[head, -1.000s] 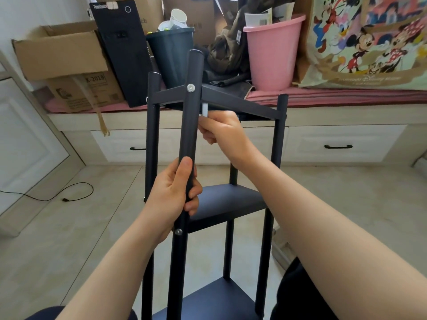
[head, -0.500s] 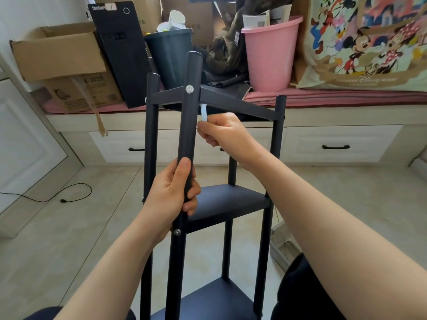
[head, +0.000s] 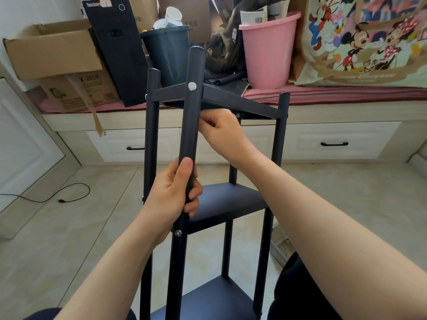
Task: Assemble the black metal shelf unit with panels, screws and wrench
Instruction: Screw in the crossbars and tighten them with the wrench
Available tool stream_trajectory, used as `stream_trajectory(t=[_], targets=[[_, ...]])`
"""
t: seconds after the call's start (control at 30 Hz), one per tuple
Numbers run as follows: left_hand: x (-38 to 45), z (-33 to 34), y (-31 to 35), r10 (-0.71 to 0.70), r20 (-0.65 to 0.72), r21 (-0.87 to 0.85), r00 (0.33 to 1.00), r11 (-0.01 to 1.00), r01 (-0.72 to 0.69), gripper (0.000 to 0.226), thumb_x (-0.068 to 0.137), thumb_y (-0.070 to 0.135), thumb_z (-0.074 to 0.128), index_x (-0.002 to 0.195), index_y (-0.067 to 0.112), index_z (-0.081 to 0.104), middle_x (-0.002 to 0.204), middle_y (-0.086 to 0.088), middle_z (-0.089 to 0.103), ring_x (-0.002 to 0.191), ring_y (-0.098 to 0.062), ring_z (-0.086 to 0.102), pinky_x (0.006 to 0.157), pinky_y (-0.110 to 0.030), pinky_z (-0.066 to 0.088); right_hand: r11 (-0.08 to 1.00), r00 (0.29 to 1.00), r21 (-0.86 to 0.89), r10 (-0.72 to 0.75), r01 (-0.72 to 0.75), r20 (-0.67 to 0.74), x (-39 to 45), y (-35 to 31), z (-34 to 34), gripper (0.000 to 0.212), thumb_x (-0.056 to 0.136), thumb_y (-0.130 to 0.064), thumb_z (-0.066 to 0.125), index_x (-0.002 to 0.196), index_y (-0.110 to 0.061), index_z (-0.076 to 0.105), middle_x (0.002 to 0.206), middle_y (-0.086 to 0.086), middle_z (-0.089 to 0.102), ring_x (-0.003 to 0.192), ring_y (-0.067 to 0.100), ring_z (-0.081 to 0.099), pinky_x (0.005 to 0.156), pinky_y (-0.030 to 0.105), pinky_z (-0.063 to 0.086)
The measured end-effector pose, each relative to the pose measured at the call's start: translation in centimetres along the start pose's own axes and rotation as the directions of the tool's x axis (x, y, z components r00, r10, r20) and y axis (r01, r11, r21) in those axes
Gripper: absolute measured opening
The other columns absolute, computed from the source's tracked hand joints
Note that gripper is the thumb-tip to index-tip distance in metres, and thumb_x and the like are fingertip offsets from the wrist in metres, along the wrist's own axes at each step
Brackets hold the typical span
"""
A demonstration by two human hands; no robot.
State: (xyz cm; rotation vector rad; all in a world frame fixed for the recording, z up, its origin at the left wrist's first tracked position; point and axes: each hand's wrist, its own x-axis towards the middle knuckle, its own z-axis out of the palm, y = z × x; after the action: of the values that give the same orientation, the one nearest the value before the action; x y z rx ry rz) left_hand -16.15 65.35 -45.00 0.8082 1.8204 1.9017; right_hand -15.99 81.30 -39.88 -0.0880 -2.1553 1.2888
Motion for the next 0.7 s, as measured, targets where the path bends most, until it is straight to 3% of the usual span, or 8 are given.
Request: stream_trajectory(t=[0.13,0.2,0.33,0.4,0.47,0.57,0.7], targets=[[0.0,0.0,-0.2,-0.004,-0.001,0.003,1.000,1.000,0.004,0.050,0.097,0.061,0.045,0.084,0.013,0.045,0.055,0.000,0.042,0.038,-0.016,0.033,0.039,-0.025,0.037,0.998,0.998,-0.040,-0.049,0.047,-0.037,-0.2,0.1,0.4,0.035,0.097,-0.010,0.057,0.062,-0.003,0.059,0.058,0.021,0.051,0.055,0.019,0.036,0.055,0.027,0.032],[0.0,0.0,-0.2,-0.009,0.002,0.007,1.000,1.000,0.009,0.046,0.093,0.058,0.043,0.084,0.014,0.046,0.055,0.000,0.042,0.038,-0.016,0.033,0.039,-0.026,0.037,0.997,0.995,-0.053,-0.067,0.063,-0.073,-0.3,0.3,0.6,0.034,0.096,-0.009,0.056,0.065,0.006,0.058,0.060,0.025,0.053,0.056,0.022,0.035,0.055,0.028,0.030],[0.2,-0.1,-0.3,-0.005,0.019,0.015,1.000,1.000,0.005,0.046,0.092,0.059,0.042,0.079,0.015,0.048,0.054,0.001,0.042,0.038,-0.016,0.033,0.040,-0.027,0.037,0.996,0.985,-0.050,-0.086,0.079,-0.149,0.0,0.8,1.4,0.030,0.095,-0.007,0.056,0.069,0.008,0.059,0.062,0.026,0.056,0.056,0.032,0.039,0.054,0.033,0.035],[0.2,-0.1,-0.3,-0.004,0.031,0.013,1.000,1.000,0.004,0.048,0.093,0.059,0.041,0.082,0.012,0.046,0.054,0.002,0.042,0.038,-0.016,0.033,0.040,-0.027,0.037,0.996,0.978,-0.025,-0.091,0.088,-0.190,0.3,1.0,2.1,0.027,0.095,-0.007,0.056,0.076,0.011,0.063,0.068,0.028,0.061,0.064,0.043,0.052,0.060,0.044,0.048],[0.4,-0.1,-0.3,-0.010,0.041,0.004,0.999,1.000,0.010,0.051,0.093,0.059,0.041,0.086,0.008,0.044,0.054,0.001,0.042,0.037,-0.015,0.033,0.039,-0.027,0.037,0.996,0.966,-0.003,-0.088,0.090,-0.241,0.6,1.3,2.7,0.025,0.095,-0.006,0.057,0.082,0.013,0.064,0.073,0.030,0.063,0.074,0.048,0.057,0.067,0.054,0.050],[0.8,-0.4,-0.3,-0.033,0.061,0.008,0.998,0.999,0.032,0.052,0.091,0.060,0.041,0.086,0.009,0.046,0.055,0.000,0.041,0.038,-0.015,0.032,0.040,-0.026,0.037,0.998,0.945,0.031,-0.045,0.058,-0.323,1.0,1.4,3.5,0.022,0.093,-0.005,0.055,0.082,0.011,0.065,0.074,0.029,0.063,0.074,0.048,0.057,0.066,0.055,0.050],[1.2,-1.1,0.0,-0.038,0.087,0.054,0.995,0.998,0.033,0.047,0.086,0.069,0.044,0.077,0.023,0.056,0.056,0.000,0.040,0.039,-0.014,0.032,0.041,-0.025,0.037,0.999,0.927,0.032,0.013,-0.001,-0.376,1.4,1.5,4.0,0.022,0.092,-0.004,0.052,0.074,0.005,0.060,0.065,0.022,0.058,0.071,0.045,0.054,0.066,0.054,0.051]])
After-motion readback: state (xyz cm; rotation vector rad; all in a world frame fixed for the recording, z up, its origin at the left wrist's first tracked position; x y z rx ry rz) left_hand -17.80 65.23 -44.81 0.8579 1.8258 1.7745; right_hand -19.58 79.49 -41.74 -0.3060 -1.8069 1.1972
